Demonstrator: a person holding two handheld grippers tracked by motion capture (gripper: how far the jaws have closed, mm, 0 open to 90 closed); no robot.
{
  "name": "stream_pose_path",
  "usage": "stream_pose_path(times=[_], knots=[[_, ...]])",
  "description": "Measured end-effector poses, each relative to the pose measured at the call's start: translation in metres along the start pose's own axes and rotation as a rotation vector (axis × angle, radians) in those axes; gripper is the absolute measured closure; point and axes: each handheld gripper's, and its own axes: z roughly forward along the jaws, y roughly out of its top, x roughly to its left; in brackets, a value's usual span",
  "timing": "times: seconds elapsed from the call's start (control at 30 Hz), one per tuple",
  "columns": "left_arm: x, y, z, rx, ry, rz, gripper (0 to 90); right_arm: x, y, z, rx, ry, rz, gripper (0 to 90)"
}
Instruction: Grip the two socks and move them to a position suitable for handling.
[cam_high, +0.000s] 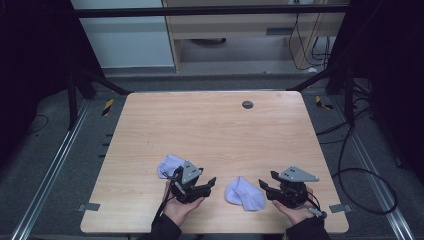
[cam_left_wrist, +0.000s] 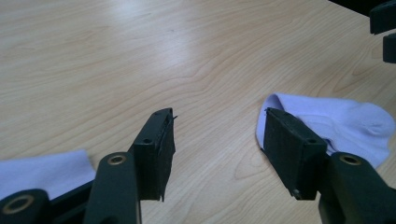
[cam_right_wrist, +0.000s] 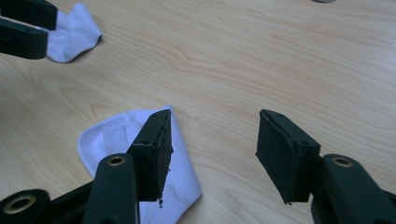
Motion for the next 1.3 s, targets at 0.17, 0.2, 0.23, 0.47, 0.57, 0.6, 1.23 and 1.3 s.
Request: stream_pose_path(times=[0.17,0.2,0.23,0.47,0.57,0.6,1.23,1.3], knots=[[-0.012,-0.005,0.011,0.037,-0.022,0.025,46.6,0.007,-0.005,0.003,0.024,0.031,-0.014,48.1],[-0.014,-0.006,0.013,0.043,-0.024,0.031,47.2,0.009,-0.006,0.003,0.029,0.037,-0.013,48.5],[-0.016,-0.007,0.014,0.049,-0.030,0.033,47.7,0.010,-0.007,0.004,0.033,0.043,-0.016,48.9],[-0.023,-0.012,0.023,0.083,-0.043,0.046,51.8,0.018,-0.013,0.008,0.063,0.072,-0.033,52.4],[-0.027,-0.013,0.025,0.089,-0.050,0.052,52.7,0.021,-0.015,0.008,0.072,0.082,-0.035,54.3],[-0.028,-0.013,0.026,0.094,-0.055,0.053,53.0,0.023,-0.016,0.009,0.073,0.085,-0.036,55.0],[-0.039,-0.018,0.045,0.155,-0.064,0.057,63.2,0.042,-0.029,0.020,0.139,0.149,-0.072,63.1],[-0.039,-0.019,0.046,0.162,-0.065,0.055,65.1,0.043,-0.030,0.023,0.157,0.155,-0.078,63.8]])
